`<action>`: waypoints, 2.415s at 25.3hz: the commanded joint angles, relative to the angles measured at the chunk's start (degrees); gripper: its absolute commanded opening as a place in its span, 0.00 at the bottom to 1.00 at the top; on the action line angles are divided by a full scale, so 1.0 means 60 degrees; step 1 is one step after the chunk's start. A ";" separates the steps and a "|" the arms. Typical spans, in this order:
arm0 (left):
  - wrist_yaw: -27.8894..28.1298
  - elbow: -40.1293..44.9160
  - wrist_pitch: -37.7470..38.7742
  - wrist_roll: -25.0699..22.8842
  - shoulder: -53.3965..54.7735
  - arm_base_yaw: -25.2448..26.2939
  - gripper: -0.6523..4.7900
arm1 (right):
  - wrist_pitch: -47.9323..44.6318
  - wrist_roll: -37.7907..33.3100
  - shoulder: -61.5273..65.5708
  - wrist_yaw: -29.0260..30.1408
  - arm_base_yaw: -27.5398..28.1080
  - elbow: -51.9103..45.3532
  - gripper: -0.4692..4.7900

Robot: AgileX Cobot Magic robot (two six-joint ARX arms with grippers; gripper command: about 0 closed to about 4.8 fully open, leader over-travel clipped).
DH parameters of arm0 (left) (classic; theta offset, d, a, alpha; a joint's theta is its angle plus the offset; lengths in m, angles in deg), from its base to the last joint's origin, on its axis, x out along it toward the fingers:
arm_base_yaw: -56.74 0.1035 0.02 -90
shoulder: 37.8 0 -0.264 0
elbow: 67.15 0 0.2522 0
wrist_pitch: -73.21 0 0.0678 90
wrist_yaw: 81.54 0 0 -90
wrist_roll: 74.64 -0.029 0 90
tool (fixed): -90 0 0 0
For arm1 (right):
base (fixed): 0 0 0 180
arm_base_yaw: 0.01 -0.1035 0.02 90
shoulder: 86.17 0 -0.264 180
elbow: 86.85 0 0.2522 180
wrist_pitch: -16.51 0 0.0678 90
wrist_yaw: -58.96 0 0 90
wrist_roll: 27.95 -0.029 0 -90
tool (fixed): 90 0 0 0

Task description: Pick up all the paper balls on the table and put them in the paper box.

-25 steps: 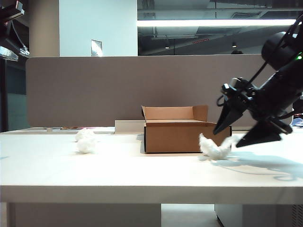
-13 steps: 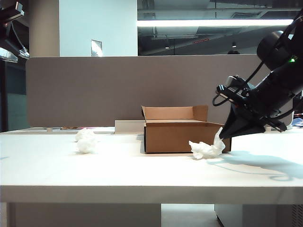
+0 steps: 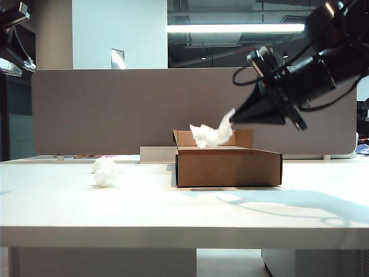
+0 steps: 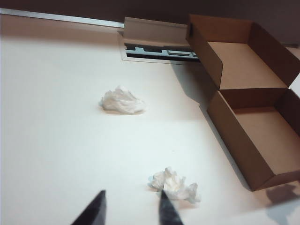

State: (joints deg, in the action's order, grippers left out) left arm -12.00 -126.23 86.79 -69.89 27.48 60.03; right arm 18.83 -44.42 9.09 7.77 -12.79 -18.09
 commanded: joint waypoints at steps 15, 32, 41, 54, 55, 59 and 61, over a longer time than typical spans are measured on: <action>-0.0022 -0.0073 -0.0131 0.0022 -0.0022 0.0000 0.37 | -0.2634 0.0058 0.1013 -0.3676 0.0047 0.0036 0.54; -0.0015 -0.1486 -0.0284 0.0018 0.2266 -0.1508 0.37 | 0.0845 0.0976 -0.2616 -0.3479 0.0058 0.0036 0.76; 0.0047 -0.4503 0.2750 -0.0495 0.5577 -0.1719 0.66 | 0.5009 0.1049 -0.3942 -0.3432 0.0055 0.0036 0.77; 0.1432 -0.5869 0.3989 -0.2218 0.7694 -0.2550 0.87 | 0.7042 0.1064 -0.4003 -0.2193 0.0036 0.0036 0.77; 0.1617 -0.5869 0.3909 -0.2218 0.7785 -0.2648 0.87 | 0.7042 0.1067 -0.4003 -0.2193 0.0036 0.0036 0.77; 0.2506 -0.5872 0.3854 -0.2222 0.8098 -0.2987 0.85 | 0.7045 0.1064 -0.4003 -0.2193 0.0036 0.0036 0.77; 0.2820 -0.5869 0.3854 -0.2222 0.8167 -0.3053 0.80 | 0.7023 0.1064 -0.4003 -0.2193 0.0036 0.0036 0.77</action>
State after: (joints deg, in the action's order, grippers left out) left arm 2.64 -161.18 110.35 -82.89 76.48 41.95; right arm 61.50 -38.19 -14.65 -5.69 -12.55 -18.22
